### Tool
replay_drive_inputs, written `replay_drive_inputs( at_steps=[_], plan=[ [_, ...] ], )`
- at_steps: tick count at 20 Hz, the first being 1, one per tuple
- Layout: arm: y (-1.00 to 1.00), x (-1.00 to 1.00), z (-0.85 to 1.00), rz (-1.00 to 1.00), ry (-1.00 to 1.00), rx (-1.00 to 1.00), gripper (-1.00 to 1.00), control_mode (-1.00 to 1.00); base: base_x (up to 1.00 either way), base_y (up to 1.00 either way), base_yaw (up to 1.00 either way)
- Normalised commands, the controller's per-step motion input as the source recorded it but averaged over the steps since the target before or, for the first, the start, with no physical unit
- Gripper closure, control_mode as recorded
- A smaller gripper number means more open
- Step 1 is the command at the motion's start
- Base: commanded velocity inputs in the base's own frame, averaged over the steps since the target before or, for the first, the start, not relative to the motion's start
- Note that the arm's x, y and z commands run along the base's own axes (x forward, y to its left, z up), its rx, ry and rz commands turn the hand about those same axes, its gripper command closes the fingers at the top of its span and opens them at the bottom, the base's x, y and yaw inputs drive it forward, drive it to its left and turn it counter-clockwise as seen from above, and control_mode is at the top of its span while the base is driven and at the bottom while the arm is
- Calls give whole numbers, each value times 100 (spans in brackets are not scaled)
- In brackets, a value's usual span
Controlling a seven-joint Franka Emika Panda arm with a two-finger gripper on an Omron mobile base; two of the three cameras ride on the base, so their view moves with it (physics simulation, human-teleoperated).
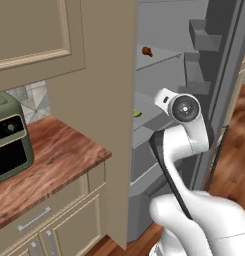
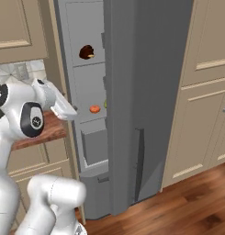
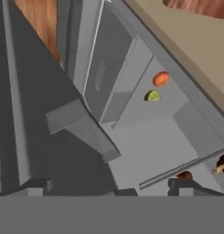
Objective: Gather the squash and lemon wedge from the fridge and place them on a tray on the dining counter. Then gather the steak and chicken drumstick from the fridge and place them on the other tray.
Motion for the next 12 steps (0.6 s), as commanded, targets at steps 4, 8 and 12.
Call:
replay_drive_inputs(
  at_steps=[4, 8, 12],
  plan=[
    [-28, 23, 0, 0, 13, -30, -100, -100, 0, 0, 0],
    [-58, 16, 0, 0, 16, -20, -100, -100, 0, 0, 0],
    [-63, 14, 0, 0, 15, -18, -100, -100, 0, 0, 0]
  ],
)
